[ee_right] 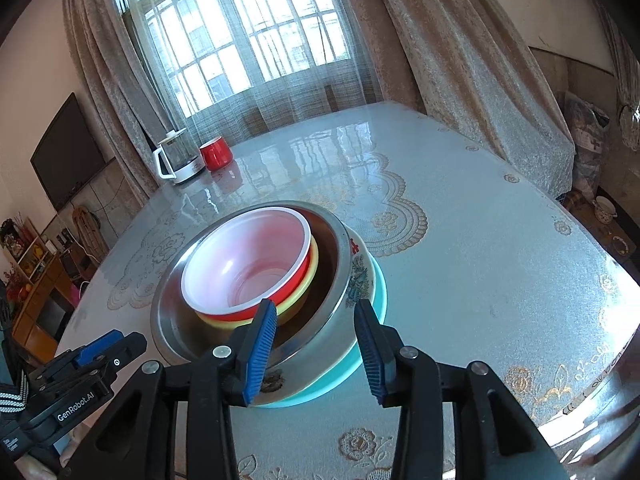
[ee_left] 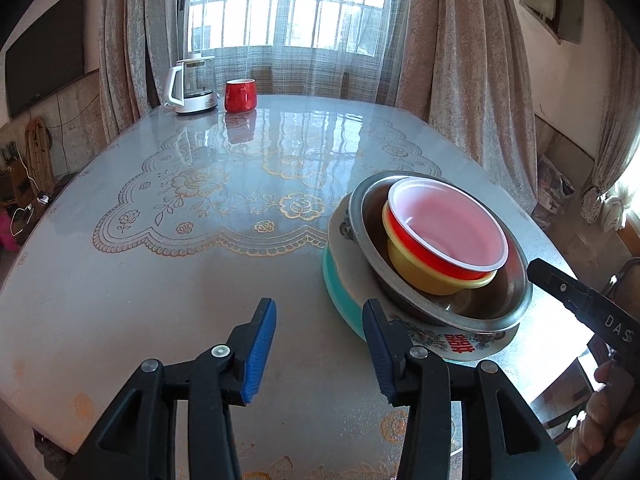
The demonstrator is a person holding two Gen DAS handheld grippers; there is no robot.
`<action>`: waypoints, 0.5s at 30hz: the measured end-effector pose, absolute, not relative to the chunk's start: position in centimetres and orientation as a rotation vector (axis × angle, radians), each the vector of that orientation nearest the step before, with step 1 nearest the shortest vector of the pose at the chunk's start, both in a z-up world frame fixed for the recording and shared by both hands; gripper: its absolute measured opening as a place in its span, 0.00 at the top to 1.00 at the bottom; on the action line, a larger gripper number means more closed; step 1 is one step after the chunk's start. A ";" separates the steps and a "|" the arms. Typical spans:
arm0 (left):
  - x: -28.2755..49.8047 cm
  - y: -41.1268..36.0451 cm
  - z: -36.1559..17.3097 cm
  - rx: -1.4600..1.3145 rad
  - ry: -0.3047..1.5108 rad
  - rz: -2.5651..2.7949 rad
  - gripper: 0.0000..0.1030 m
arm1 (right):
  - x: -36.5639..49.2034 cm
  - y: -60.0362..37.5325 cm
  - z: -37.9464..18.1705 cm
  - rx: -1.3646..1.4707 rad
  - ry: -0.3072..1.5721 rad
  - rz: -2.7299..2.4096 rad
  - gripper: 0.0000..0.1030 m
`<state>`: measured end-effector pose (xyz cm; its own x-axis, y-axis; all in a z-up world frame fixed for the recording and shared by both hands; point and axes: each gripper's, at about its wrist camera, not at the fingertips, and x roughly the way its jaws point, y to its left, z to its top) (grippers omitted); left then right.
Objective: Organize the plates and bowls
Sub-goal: 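Open both grippers and withdraw them from the steel bowl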
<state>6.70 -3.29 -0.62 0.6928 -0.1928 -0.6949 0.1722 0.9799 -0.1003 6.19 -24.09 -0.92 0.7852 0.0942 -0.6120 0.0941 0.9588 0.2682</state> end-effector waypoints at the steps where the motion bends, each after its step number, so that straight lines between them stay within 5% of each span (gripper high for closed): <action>1: 6.6 -3.2 -0.6 -0.025 0.777 -0.197 0.54 | 6.0 -24.1 -0.8 0.290 0.662 -0.010 0.59; 15: 4.7 -3.4 0.3 0.021 0.714 -0.150 0.48 | 5.2 -21.7 -0.4 0.191 0.607 -0.082 0.50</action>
<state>4.69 -3.40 0.26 0.7457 -0.1300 -0.6535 0.1444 0.9890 -0.0319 5.19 -21.73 -0.35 0.8185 -0.0203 -0.5742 0.1324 0.9791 0.1542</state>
